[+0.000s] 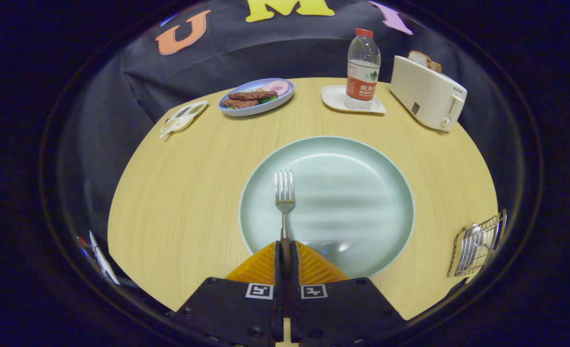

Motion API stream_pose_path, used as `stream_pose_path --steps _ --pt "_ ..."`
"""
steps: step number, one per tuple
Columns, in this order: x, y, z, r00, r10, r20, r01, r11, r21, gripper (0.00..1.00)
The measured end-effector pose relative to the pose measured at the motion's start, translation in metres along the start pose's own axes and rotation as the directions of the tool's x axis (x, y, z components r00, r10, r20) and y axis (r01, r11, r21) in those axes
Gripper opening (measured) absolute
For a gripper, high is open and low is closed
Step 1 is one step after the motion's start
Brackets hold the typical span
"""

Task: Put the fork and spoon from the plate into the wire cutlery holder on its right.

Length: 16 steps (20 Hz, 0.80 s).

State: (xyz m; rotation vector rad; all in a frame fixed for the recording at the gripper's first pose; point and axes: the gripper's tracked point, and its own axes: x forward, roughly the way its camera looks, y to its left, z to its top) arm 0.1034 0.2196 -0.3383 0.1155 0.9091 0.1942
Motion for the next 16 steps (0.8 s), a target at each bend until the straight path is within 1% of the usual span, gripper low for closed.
stream_pose_path --steps 1,2,3,4,6,12,14,16 --pt "-0.006 -0.006 0.002 1.0 -0.016 0.003 0.015 1.0 0.016 0.06" --pt "-0.01 -0.008 0.003 1.0 -0.011 0.006 0.01 0.999 0.041 0.01" --pt "-0.014 -0.008 0.004 1.0 0.007 0.007 -0.007 0.998 0.056 0.01" --pt "-0.021 -0.013 0.005 1.0 0.002 0.011 -0.003 0.998 0.057 0.01" --pt "-0.04 -0.015 0.012 0.999 0.037 0.027 -0.039 0.998 0.058 0.01" --pt "-0.101 -0.061 0.022 0.996 0.042 0.081 -0.044 0.999 0.019 0.01" --pt "-0.119 -0.085 0.021 0.997 0.026 0.077 -0.027 1.0 0.014 0.01" --pt "-0.133 -0.116 0.017 0.998 -0.018 0.058 0.019 1.0 -0.006 0.01"
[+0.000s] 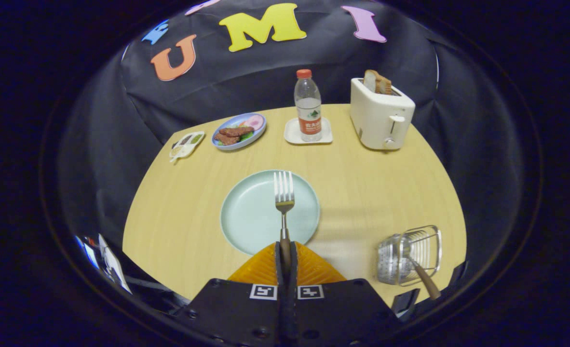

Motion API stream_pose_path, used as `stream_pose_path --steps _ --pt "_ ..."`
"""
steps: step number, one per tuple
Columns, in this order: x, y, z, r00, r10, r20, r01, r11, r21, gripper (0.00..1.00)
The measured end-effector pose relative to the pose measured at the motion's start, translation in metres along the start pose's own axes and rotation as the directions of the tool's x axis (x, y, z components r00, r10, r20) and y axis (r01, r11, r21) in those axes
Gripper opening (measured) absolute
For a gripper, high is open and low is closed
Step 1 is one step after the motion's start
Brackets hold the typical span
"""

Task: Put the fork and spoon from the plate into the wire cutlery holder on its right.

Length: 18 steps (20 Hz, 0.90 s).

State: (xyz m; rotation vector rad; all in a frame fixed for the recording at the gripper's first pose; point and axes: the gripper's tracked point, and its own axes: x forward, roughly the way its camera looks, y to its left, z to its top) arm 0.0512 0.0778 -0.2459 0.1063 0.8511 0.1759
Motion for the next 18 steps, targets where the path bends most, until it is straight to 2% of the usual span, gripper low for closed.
stream_pose_path --steps 7,12,16,18 --pt "-0.05 -0.088 -0.02 0.993 -0.053 -0.102 0.051 0.999 -0.017 0.01" --pt "-0.067 -0.121 -0.039 0.985 -0.045 -0.168 0.054 0.997 0.053 0.02" --pt "-0.082 -0.142 -0.06 0.953 -0.085 -0.291 0.112 0.991 0.079 0.01" --pt "-0.088 -0.144 -0.068 0.929 -0.06 -0.365 0.112 0.986 0.122 0.01"
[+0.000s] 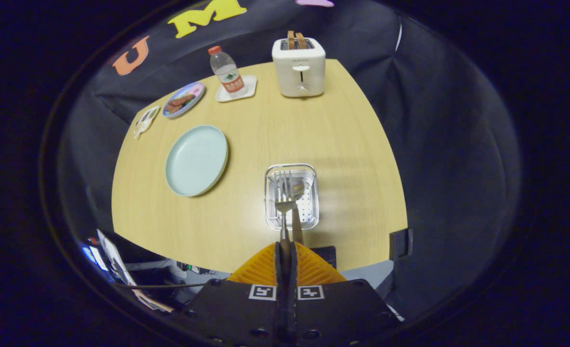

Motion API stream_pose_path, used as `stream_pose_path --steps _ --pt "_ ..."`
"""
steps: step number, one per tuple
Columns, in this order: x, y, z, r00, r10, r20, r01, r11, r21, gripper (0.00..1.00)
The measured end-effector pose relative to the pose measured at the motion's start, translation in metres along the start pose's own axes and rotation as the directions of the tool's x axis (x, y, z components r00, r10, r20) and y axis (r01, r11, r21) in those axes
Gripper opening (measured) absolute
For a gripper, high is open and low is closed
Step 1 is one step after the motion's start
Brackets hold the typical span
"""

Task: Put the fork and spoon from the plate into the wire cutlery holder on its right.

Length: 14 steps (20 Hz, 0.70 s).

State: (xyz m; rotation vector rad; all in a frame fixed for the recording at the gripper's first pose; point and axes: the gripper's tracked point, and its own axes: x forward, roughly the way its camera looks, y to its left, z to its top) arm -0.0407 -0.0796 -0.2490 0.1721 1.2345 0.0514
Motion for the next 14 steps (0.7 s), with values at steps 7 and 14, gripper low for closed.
stream_pose_path --steps 7,14 --pt "0.006 -0.011 0.004 0.985 0.003 -0.175 0.013 0.996 0.09 0.02" --pt "0.016 0.008 0.006 0.944 0.029 -0.33 0.005 0.995 0.101 0.05"
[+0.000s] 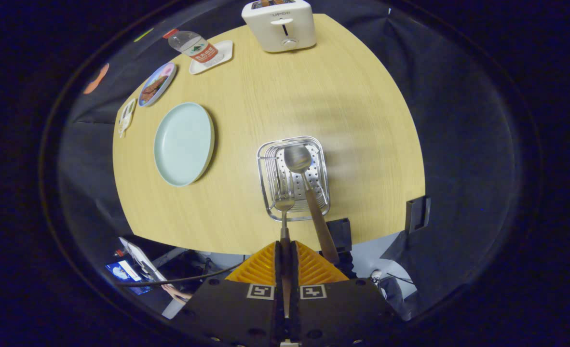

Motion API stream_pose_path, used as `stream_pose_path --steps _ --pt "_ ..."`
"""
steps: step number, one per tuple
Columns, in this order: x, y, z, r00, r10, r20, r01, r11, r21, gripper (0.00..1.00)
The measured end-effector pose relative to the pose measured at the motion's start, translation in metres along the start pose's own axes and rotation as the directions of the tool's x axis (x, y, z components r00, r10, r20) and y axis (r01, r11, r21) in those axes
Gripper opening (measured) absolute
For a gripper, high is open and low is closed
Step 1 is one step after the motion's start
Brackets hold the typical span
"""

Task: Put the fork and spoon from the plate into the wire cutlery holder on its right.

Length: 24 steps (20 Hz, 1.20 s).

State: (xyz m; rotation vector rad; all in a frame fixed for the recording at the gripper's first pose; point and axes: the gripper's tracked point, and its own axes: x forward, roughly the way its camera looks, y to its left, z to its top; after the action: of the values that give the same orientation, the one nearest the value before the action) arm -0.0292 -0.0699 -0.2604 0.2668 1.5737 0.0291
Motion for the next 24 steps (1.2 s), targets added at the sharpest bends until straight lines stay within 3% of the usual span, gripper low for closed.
stream_pose_path --steps 5,6,9,13,15,16,20,24 --pt "0.0 0.002 0.016 0.998 -0.044 0.044 0.045 0.999 -0.03 0.11" --pt "-0.003 0.004 0.02 0.997 -0.041 0.06 0.043 0.998 -0.036 0.2" --pt "-0.007 0.009 0.026 0.994 -0.029 0.11 0.035 0.998 -0.054 0.26" --pt "-0.017 0.021 0.033 0.979 0.0 0.203 0.018 0.996 -0.092 0.52" --pt "-0.029 0.031 0.036 0.958 0.015 0.285 0.025 0.99 -0.136 0.69" --pt "-0.035 0.039 0.038 0.944 0.02 0.33 0.035 0.986 -0.161 0.78" --pt "-0.069 0.078 0.042 0.852 0.084 0.516 0.044 0.972 -0.231 0.83" --pt "-0.112 0.11 0.041 0.694 0.094 0.714 0.123 0.961 -0.246 0.94"
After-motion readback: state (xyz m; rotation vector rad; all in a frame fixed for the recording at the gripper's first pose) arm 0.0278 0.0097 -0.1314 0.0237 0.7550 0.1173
